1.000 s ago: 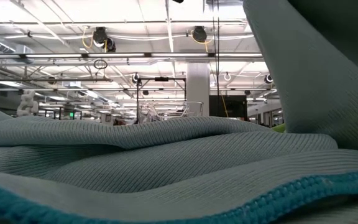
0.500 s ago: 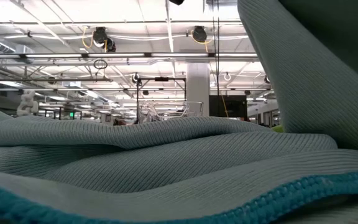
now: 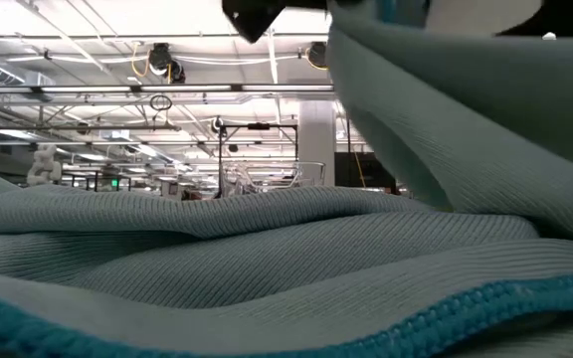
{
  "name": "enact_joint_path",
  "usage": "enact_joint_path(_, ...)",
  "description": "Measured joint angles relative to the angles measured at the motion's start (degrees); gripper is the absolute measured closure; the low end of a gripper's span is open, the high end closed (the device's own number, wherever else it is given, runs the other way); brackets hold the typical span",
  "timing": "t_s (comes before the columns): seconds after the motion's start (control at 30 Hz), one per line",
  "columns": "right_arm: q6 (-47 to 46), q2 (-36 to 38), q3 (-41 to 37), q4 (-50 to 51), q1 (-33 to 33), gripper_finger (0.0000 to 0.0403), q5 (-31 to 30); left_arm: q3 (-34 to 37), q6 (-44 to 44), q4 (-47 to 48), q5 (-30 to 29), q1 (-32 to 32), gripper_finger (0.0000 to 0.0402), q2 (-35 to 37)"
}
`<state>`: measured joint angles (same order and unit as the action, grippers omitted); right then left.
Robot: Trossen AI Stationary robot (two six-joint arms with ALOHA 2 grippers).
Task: Fold microfiber towels
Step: Fold the right blue towel
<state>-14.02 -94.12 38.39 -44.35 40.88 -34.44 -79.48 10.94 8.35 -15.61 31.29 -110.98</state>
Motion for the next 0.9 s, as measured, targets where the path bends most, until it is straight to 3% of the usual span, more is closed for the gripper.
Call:
enact_joint_path(0.27, -7.0, 0.0, 0.0, 1.5, 0.0, 0.0400, -5.9, 0.0, 6.9, 7.8, -12.5, 0.0, 0.0212, 0.0)
enact_joint_path(0.43, -13.1, 0.0, 0.0, 4.5, -0.8, 0.0401, -6.3, 0.0, 8.7, 8.1, -15.3, 0.3, 0.0148, 0.0)
enact_joint_path(0.6, -18.8, 0.0, 0.0, 10.0, -2.3, 0.0401, -6.2, 0.0, 6.4, 5.5, -17.6, 1.7, 0.0113, 0.0)
enact_joint_path(0.7, -19.8, 0.0, 0.0, 10.8, -2.7, 0.0401, -6.1, 0.0, 2.1, 2.0, -23.4, 3.2, 0.0103, 0.0)
enact_joint_path(0.8, -19.8, 0.0, 0.0, 10.6, -2.8, 0.0401, -6.1, 0.0, -3.9, -5.2, -29.7, 4.9, 0.0096, 0.0)
enact_joint_path(0.9, -19.8, 0.0, 0.0, 10.1, -3.0, 0.0402, -6.0, 0.0, -10.1, -12.9, -32.0, 6.1, 0.0092, 0.0)
